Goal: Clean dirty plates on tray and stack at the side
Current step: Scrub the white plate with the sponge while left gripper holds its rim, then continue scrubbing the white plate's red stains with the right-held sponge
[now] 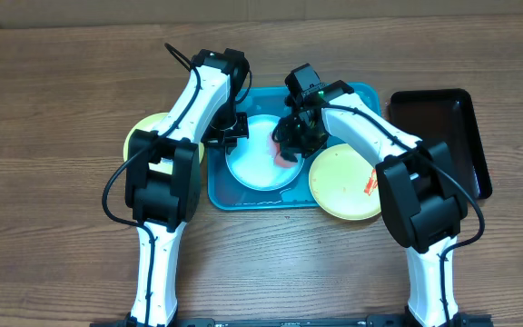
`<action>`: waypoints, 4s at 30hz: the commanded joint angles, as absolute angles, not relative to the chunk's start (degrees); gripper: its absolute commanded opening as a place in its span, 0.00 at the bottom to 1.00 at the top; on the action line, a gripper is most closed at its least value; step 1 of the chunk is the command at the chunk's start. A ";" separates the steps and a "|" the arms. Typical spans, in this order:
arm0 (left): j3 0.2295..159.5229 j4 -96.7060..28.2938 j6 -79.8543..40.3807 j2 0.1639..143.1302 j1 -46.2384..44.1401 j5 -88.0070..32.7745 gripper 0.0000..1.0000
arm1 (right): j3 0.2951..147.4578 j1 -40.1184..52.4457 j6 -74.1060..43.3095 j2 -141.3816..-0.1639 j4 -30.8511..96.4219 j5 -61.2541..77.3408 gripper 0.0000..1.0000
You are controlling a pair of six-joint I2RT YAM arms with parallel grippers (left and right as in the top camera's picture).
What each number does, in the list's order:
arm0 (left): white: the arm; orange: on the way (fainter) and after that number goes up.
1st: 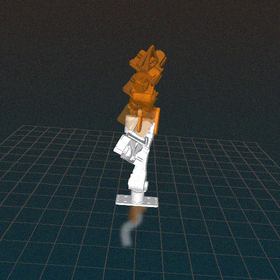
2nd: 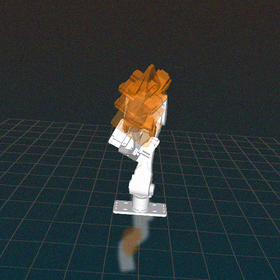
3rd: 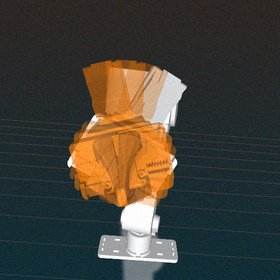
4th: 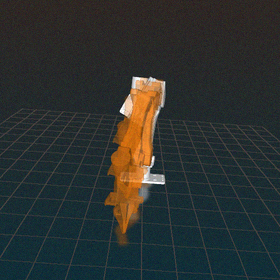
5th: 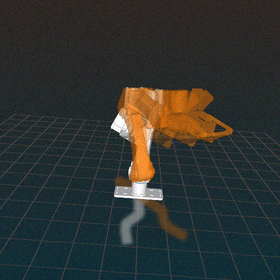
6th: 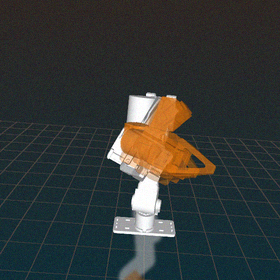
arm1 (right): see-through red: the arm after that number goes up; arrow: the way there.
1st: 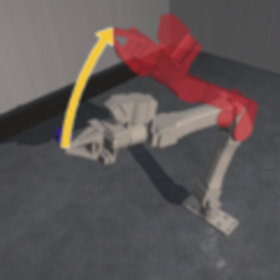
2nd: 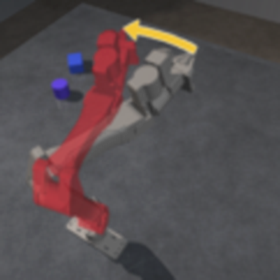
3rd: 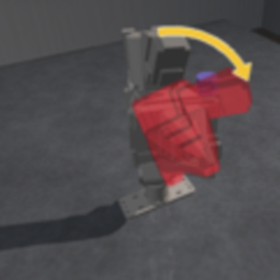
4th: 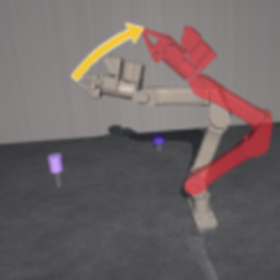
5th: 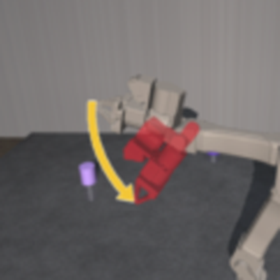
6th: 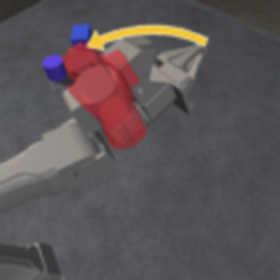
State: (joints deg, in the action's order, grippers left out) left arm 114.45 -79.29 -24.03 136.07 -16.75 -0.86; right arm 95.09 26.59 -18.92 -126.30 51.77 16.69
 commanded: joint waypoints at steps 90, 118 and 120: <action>113.99 -78.76 -24.18 134.69 -16.53 -0.08 0.04 | 94.59 35.44 -20.51 -126.19 41.47 12.27 0.04; 113.99 -78.74 -23.77 134.69 -16.53 -0.10 0.04 | 98.87 25.17 -20.58 -126.02 52.51 7.33 0.04; 113.99 -78.48 -23.77 134.69 -16.53 -0.10 0.04 | 98.76 26.04 -20.58 -126.04 55.05 11.33 0.04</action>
